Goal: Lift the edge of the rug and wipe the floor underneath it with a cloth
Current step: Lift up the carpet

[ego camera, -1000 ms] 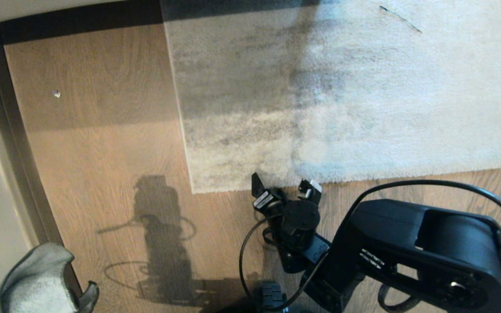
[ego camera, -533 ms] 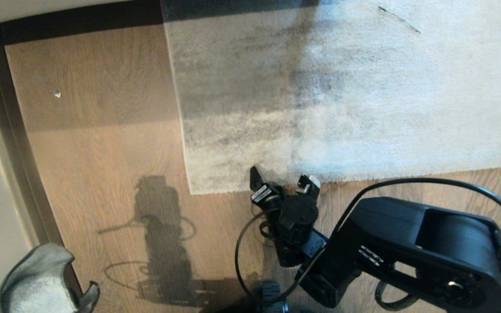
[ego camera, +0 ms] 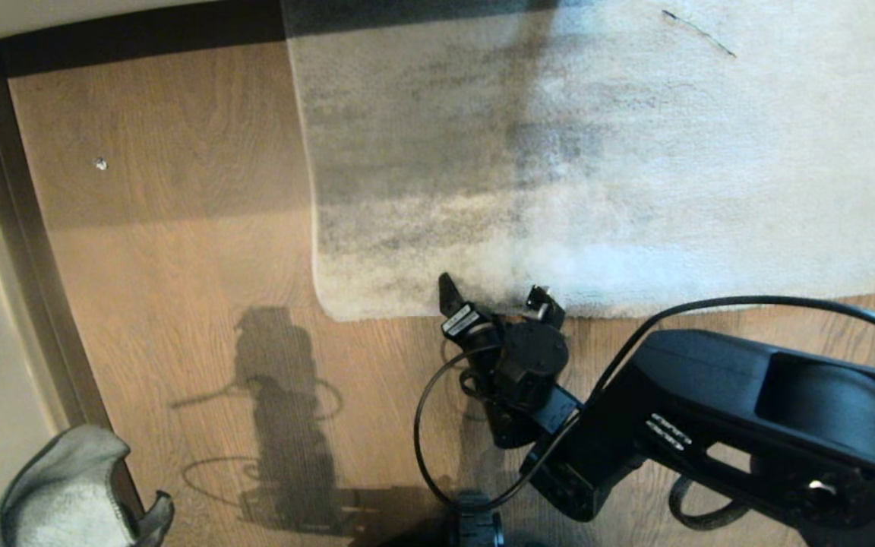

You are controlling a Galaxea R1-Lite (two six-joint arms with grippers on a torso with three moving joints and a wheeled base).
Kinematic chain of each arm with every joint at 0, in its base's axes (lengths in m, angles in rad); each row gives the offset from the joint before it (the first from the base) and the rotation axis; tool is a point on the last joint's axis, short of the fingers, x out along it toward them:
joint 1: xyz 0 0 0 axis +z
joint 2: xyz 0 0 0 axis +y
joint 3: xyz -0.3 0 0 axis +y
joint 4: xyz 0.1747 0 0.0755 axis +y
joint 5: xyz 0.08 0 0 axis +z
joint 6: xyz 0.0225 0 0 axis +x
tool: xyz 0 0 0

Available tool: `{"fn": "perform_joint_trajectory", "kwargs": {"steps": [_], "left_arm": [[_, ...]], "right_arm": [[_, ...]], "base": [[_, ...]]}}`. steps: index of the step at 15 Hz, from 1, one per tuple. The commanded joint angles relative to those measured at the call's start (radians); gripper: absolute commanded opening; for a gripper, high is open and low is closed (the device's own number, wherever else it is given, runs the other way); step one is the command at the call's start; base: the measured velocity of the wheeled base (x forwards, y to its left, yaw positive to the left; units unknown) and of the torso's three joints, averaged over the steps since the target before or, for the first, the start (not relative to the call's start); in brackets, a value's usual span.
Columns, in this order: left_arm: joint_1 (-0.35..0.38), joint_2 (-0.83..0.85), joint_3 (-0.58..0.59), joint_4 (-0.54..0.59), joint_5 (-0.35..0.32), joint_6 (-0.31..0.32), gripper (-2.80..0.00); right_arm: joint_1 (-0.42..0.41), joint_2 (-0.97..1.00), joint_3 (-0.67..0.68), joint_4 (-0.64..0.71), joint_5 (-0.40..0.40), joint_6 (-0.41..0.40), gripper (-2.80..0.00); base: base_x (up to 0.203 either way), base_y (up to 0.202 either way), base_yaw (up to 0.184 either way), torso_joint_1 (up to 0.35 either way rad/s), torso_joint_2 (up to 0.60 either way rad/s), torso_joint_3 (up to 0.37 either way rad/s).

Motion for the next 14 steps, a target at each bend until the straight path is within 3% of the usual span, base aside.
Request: {"fn": "perform_joint_trajectory", "kwargs": {"steps": [1, 10, 14], "left_arm": [[0.000, 0.000, 0.000, 0.000, 0.000, 0.000, -2.80], [-0.001, 0.000, 0.000, 0.000, 0.000, 0.000, -2.80], [0.000, 0.000, 0.000, 0.000, 0.000, 0.000, -2.80]], "right_arm": [[0.002, -0.045, -0.010, -0.043, 0.001, -0.014, 0.00], [-0.026, -0.177, -0.214, 0.125, 0.079, -0.078, 0.00], [-0.025, -0.222, -0.252, 0.153, 0.160, -0.118, 0.00]], "base": [[0.000, 0.000, 0.000, 0.000, 0.00, 0.000], [0.000, 0.000, 0.000, 0.000, 0.00, 0.000], [0.000, 0.000, 0.000, 0.000, 0.00, 0.000]]}}
